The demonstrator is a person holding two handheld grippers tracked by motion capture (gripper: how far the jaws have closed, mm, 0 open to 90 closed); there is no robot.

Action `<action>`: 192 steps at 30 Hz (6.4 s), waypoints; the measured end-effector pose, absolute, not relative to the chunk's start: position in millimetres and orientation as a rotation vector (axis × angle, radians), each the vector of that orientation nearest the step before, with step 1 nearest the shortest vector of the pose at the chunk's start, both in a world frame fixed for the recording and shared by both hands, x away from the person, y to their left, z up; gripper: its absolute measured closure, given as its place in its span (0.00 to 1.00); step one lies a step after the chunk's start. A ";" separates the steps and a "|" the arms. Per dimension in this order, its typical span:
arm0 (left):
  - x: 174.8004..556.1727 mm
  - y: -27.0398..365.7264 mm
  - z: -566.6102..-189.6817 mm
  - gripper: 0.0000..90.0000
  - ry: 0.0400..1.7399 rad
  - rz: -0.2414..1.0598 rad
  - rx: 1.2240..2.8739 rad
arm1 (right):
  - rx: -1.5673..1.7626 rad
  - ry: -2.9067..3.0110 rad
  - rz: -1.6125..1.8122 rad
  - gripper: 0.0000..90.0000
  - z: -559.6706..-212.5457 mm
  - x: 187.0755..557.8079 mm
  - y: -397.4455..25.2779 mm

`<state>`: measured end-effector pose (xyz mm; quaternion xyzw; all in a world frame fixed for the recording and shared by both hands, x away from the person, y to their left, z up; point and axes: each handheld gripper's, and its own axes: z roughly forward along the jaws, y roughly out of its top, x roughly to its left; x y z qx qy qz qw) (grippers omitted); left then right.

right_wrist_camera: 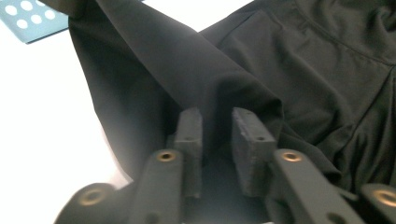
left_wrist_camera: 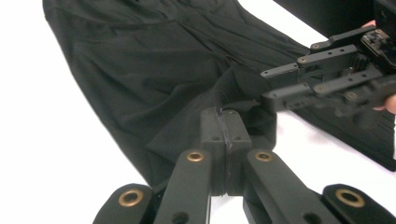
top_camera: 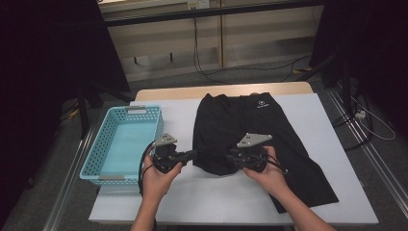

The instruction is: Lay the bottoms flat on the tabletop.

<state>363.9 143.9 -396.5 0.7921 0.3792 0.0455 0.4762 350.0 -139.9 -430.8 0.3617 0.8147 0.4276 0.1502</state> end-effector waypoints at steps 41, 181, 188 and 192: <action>319.6 150.1 -389.4 0.57 0.884 0.069 2.004 | 0.915 2.537 1.112 0.84 -418.3 274.3 -171.0; 334.6 130.2 -447.8 0.48 0.983 0.131 2.142 | 0.987 2.491 1.076 0.98 -455.6 318.1 -143.0; 337.6 122.3 -449.4 0.57 0.960 0.131 2.165 | 0.937 2.463 1.010 0.96 -454.8 313.8 -138.2; 337.0 120.2 -448.4 0.68 0.972 0.129 2.169 | 0.918 2.439 0.964 0.96 -455.1 315.7 -137.8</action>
